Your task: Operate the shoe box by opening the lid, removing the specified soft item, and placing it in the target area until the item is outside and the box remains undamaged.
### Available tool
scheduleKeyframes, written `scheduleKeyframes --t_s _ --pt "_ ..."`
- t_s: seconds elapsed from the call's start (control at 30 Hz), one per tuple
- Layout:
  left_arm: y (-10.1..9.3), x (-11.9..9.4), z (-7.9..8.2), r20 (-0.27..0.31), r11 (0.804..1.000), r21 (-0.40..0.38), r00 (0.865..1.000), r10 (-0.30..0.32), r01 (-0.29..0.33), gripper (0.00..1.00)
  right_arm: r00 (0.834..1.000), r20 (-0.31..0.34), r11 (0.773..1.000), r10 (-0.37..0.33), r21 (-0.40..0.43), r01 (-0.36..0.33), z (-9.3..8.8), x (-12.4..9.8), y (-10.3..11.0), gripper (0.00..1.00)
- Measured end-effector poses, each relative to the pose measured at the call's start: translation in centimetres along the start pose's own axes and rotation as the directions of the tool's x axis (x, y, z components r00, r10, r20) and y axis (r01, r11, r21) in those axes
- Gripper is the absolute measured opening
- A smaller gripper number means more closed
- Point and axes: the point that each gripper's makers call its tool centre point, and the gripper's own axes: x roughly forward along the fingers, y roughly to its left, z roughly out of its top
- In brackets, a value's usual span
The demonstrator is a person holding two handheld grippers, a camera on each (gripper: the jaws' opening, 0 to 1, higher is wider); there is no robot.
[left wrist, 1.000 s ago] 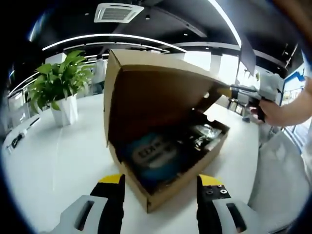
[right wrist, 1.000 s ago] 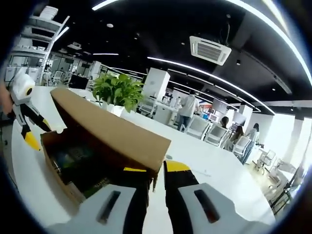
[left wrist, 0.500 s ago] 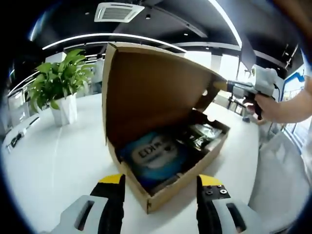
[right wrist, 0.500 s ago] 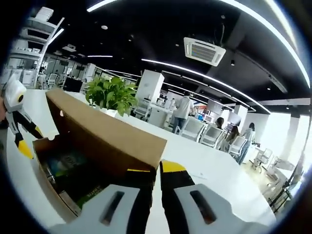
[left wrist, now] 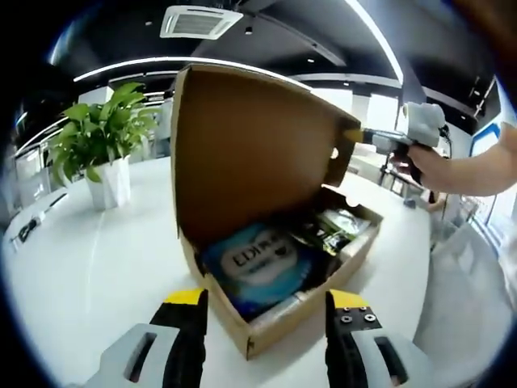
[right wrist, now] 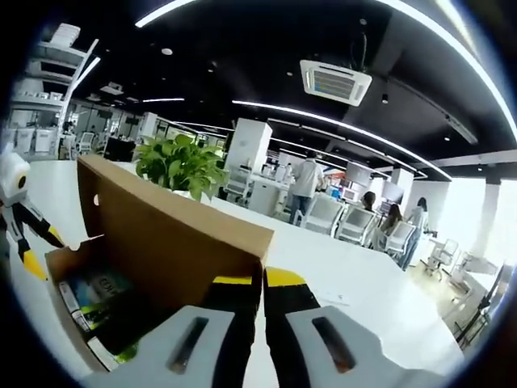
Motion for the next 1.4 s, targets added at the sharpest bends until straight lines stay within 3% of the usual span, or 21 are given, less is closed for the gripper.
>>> scheduleKeyframes --t_s 0.43,1.4 --pt "-0.4 0.0 1.4 0.026 1.000 -0.012 1.000 0.011 -0.011 0.59 1.000 -0.013 1.000 0.025 0.003 -0.025 0.1 2.9 -0.6 0.00" --pt "0.4 -0.2 1.7 0.042 0.999 -0.041 0.999 0.023 -0.021 0.60 0.997 -0.041 0.998 0.061 -0.010 -0.061 -0.5 7.4 -1.3 0.01"
